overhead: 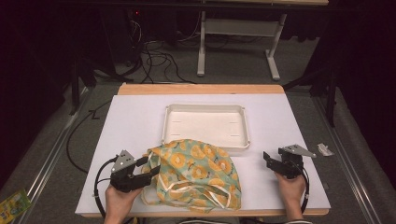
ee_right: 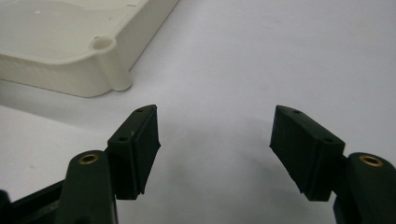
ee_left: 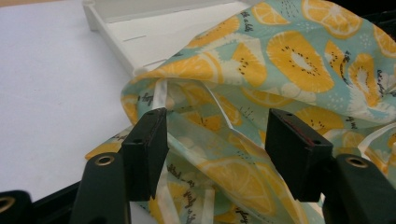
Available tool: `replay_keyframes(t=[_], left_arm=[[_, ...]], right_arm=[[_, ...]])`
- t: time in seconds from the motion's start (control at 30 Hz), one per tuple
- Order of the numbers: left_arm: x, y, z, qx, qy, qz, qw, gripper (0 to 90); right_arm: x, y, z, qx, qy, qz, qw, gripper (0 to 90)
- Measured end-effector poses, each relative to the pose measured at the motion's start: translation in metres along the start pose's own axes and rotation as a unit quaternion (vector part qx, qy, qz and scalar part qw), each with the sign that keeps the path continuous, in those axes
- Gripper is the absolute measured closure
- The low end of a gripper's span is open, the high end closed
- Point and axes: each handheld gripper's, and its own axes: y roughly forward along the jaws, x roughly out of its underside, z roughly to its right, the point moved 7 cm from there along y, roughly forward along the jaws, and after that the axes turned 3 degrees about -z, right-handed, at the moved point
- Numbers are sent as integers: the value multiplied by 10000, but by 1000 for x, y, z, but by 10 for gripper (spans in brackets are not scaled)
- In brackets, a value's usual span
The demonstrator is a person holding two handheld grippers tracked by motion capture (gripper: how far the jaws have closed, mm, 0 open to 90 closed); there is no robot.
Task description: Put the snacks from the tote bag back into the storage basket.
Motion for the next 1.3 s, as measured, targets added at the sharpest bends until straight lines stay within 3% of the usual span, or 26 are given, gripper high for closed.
replay_keyframes(t=[0.37, 0.63, 0.87, 1.07, 1.3], left_arm=[[3, 14, 9, 147, -6, -261, 9996, 406], [7, 23, 14, 194, 74, -429, 9989, 462], [7, 29, 18, 378, 101, -486, 9981, 656], [6, 32, 24, 493, 304, -611, 9965, 822], [-1, 31, 30, 611, 396, -474, 9962, 889]], right_arm=[[0, 0, 0, 5, -9, -5, 10000, 333], [0, 0, 0, 5, -35, -5, 10000, 334], [0, 0, 0, 0, -32, -7, 10000, 334], [0, 0, -1, 11, -48, 20, 10000, 330], [0, 0, -6, 25, -330, 14, 9995, 270]])
